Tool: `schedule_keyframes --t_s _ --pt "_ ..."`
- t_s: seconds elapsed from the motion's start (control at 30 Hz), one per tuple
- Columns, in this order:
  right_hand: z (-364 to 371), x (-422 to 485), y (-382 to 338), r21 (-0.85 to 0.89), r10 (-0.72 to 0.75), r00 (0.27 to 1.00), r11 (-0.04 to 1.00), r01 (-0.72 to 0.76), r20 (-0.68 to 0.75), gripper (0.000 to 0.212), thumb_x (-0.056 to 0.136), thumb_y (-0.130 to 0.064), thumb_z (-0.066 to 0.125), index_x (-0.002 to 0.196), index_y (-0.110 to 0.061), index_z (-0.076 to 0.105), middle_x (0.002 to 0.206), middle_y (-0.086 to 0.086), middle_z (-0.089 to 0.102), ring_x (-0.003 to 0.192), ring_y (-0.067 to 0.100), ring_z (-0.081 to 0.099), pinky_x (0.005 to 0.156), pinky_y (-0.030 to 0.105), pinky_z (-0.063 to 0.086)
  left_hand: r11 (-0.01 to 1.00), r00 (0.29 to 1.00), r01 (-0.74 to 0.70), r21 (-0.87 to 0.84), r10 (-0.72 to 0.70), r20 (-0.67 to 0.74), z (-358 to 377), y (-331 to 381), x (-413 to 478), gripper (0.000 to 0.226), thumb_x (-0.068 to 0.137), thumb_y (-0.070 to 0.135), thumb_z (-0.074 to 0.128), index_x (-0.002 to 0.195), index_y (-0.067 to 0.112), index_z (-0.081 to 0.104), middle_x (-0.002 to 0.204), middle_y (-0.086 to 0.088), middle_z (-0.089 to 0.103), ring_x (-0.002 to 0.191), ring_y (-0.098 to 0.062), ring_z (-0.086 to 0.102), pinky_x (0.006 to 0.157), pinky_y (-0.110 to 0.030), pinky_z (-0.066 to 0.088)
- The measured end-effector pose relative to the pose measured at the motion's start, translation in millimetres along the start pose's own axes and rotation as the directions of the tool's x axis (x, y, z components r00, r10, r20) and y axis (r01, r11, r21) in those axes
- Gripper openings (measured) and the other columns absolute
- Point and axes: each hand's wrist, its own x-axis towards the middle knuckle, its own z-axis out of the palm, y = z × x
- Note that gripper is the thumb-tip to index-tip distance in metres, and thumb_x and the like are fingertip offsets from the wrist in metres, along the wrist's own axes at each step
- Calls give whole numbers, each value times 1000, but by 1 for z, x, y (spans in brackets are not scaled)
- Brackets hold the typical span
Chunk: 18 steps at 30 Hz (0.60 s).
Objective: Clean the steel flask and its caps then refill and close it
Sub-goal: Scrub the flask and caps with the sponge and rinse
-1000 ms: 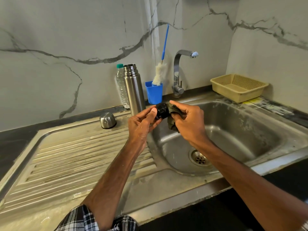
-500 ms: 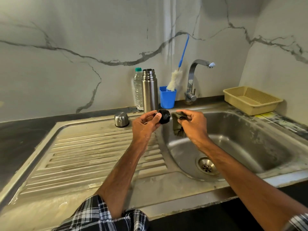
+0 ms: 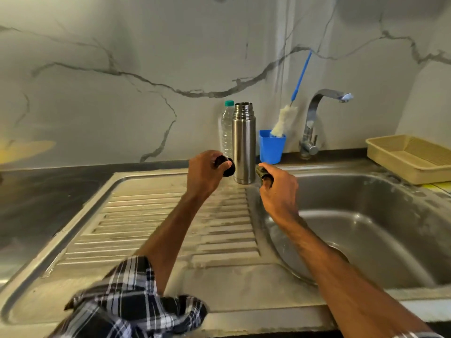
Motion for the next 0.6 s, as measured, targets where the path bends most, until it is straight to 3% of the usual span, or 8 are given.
schedule_keyframes --t_s 0.17,0.4,0.6 --pt "-4 2 3 -10 -12 1000 1000 12 -7 43 92 -4 63 134 -15 63 121 7 70 109 21 66 94 31 52 936 979 -92 338 24 201 -1 -9 48 18 90 25 75 93 7 78 87 -8 75 77 -21 67 74 -36 57" --pt "-5 2 3 -18 9 1000 1000 -9 0 43 92 -4 63 133 -15 63 117 7 71 106 21 66 90 27 49 856 895 -206 475 -32 445 15 -16 68 27 87 26 79 103 5 78 97 -10 75 83 -18 62 71 -30 51" --pt "-5 2 5 -28 4 1000 1000 -4 9 44 90 -4 66 133 -13 63 117 9 71 107 22 66 94 30 51 846 890 -230 481 -17 455 20 -26 62 29 88 26 78 107 4 76 101 -9 74 82 -18 62 75 -32 54"
